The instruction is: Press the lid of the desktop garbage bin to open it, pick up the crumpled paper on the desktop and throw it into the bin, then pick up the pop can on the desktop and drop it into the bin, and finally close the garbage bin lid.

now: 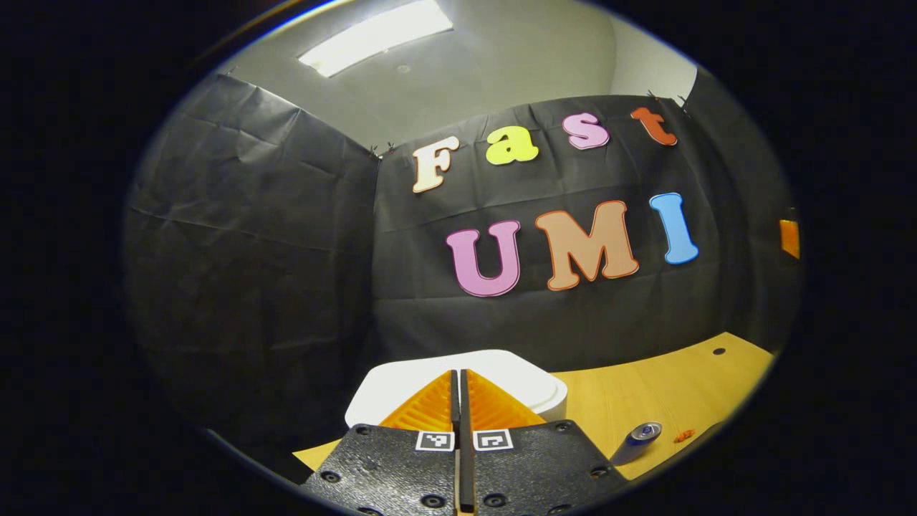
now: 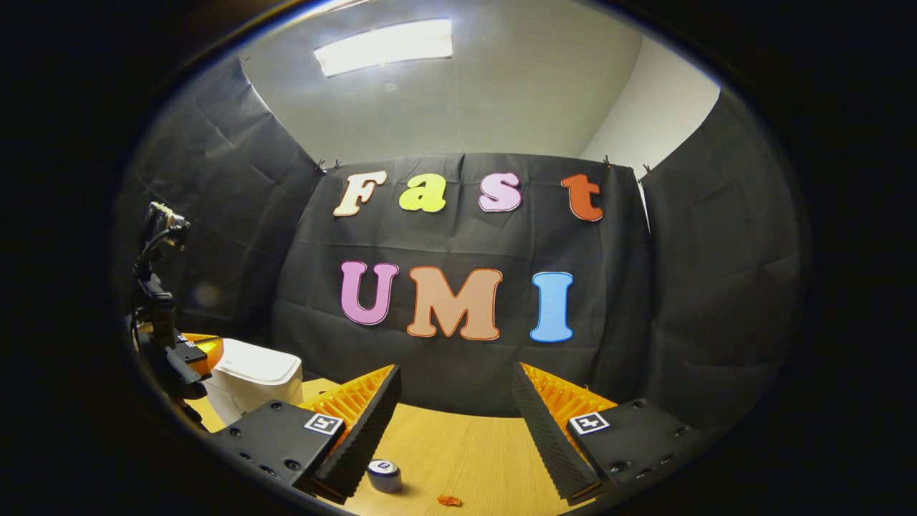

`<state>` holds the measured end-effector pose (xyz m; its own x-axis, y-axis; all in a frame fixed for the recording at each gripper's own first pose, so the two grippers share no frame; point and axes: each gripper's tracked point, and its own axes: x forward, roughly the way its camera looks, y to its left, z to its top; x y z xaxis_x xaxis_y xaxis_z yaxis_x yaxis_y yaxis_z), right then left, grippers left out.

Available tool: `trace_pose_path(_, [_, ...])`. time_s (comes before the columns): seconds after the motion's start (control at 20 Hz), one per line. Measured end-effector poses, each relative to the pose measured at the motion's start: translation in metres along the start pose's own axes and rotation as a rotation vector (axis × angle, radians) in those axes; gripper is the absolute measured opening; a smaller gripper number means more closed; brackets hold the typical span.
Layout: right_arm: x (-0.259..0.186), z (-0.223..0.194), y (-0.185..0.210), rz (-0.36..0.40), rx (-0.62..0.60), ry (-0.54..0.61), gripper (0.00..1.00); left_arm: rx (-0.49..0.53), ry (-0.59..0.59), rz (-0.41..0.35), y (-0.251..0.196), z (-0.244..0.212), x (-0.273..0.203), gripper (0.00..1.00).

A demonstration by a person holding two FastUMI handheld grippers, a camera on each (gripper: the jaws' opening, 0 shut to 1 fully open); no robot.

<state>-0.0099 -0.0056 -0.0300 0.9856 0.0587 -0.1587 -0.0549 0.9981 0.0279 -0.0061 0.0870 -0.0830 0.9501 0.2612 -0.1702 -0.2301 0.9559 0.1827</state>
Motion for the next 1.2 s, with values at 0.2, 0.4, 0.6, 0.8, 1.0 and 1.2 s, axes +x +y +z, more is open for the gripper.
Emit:
trace_pose_path(0.2, [0.004,-0.006,0.001,0.002,-0.008,0.013,1.0,0.008,0.028,0.006,0.002,-0.013,0.002,0.0])
trace_pose_path(0.4, [0.008,-0.017,0.003,0.008,-0.014,0.04,0.98,0.024,0.039,0.006,-0.001,-0.022,0.004,0.0])
trace_pose_path(0.6, [0.014,-0.026,0.009,0.023,-0.011,0.064,0.98,-0.017,-0.012,0.076,0.004,-0.021,0.003,0.0])
trace_pose_path(0.8, [0.018,-0.038,0.014,0.042,-0.016,0.102,0.98,-0.09,-0.019,0.113,0.003,-0.026,0.003,0.0])
trace_pose_path(1.0, [0.024,-0.043,0.017,0.055,-0.018,0.113,0.98,-0.104,-0.047,0.113,0.005,-0.023,0.003,0.0])
trace_pose_path(1.2, [0.025,-0.048,0.014,0.054,-0.018,0.119,0.98,-0.011,-0.06,0.092,0.005,-0.016,0.006,0.0])
